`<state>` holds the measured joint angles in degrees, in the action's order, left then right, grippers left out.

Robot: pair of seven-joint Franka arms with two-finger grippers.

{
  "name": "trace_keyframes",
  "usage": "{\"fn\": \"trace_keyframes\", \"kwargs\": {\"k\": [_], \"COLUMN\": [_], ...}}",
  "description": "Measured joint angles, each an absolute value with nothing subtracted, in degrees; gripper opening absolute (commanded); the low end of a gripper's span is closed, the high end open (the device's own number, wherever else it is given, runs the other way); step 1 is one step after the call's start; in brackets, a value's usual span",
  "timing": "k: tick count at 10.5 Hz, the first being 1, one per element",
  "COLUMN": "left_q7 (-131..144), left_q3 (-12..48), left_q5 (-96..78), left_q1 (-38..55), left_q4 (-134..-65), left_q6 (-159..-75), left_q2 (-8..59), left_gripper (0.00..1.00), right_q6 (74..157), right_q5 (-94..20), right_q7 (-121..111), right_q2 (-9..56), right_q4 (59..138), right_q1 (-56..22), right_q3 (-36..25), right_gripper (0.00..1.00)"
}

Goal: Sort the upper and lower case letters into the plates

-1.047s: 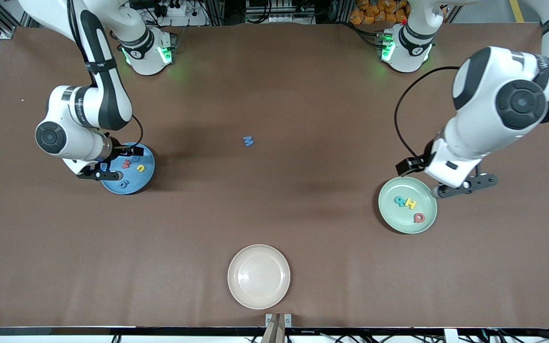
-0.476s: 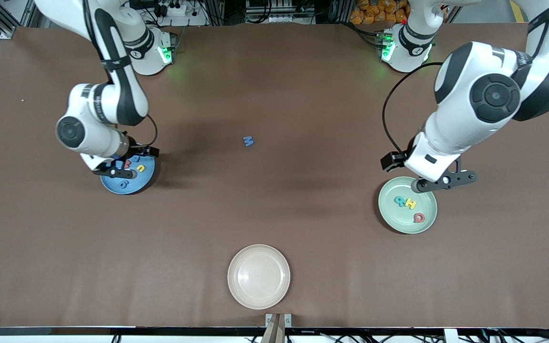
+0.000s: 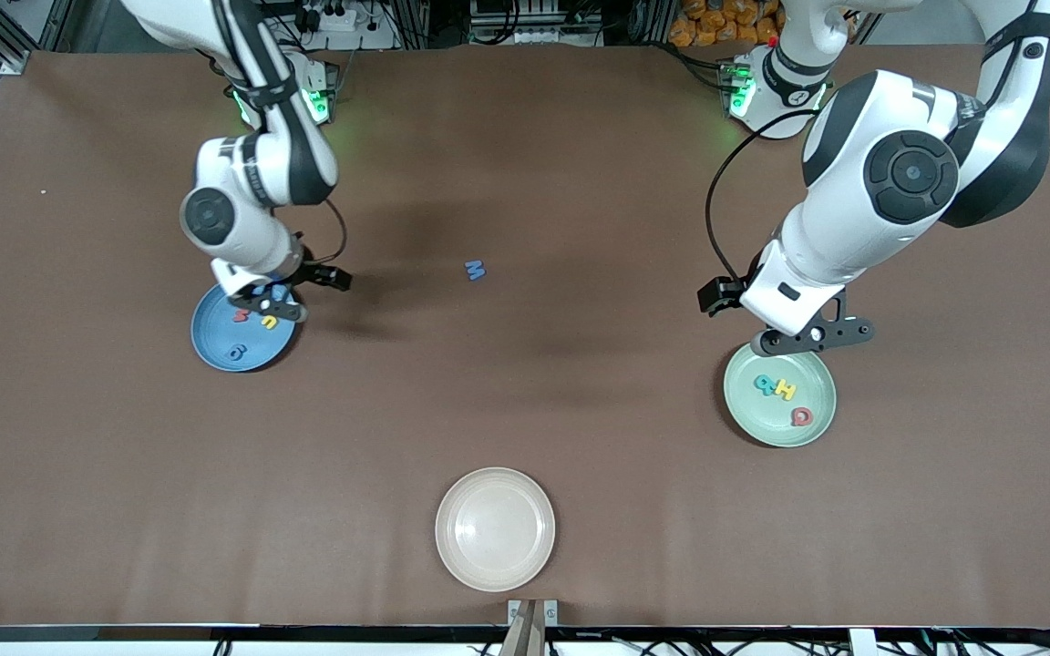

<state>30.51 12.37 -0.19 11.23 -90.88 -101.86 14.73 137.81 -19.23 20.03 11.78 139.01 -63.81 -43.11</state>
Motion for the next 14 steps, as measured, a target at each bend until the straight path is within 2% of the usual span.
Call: {"fn": "trace_keyframes", "kwargs": {"k": [3,14], "left_q7": [30.51,30.51], "left_q3": [12.36,12.23], "left_q5": [-0.2,-0.2], "left_q1": [11.19,9.94], "left_q4": [-90.54,-90.12], "left_q6": [-101.86,-100.62], "left_q2": [14.61,10.4], "left_gripper": [1.0,1.0], "right_q6": [140.65,141.98], "right_q5": [-19.59,-22.01], "right_q7": [24.03,25.7], "right_q2": [11.69,9.53], "right_q4": [141.24,142.55], "right_q1": [-67.58,-74.17], "right_q3": [-43.08,-43.07], "right_gripper": [1.0,1.0]}}
